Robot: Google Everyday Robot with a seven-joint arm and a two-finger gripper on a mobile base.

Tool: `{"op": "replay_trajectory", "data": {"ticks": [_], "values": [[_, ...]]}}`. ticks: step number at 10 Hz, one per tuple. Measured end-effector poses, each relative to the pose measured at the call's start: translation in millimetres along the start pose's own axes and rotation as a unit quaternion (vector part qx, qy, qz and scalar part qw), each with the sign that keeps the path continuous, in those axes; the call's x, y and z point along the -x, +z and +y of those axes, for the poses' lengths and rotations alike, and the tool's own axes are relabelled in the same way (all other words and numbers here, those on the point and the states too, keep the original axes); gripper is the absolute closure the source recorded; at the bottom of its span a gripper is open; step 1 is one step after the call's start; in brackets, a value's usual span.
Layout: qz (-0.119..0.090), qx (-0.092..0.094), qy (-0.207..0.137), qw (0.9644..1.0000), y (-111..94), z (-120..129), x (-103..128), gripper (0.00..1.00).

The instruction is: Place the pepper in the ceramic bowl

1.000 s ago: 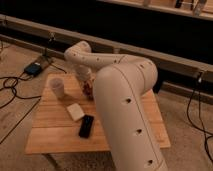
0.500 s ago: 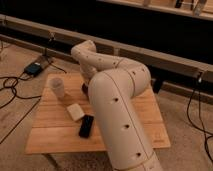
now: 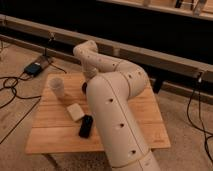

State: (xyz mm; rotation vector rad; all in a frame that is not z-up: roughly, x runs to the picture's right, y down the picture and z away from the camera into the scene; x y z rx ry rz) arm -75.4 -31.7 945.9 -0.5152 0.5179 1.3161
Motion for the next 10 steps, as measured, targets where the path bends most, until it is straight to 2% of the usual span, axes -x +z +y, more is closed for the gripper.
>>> {"op": "replay_trajectory", "data": {"ticks": [1, 2, 4, 8, 10], "values": [[0.001, -0.001, -0.001, 1.0000, 1, 0, 1, 0.22], [0.000, -0.001, -0.002, 1.0000, 1, 0, 1, 0.20], [-0.002, 0.002, -0.007, 1.0000, -4, 2, 0, 0.20], [-0.017, 0.014, -0.017, 0.9996, -26, 7, -5, 0.20], [-0.017, 0.014, -0.015, 0.9996, -26, 7, -5, 0.20]]}}
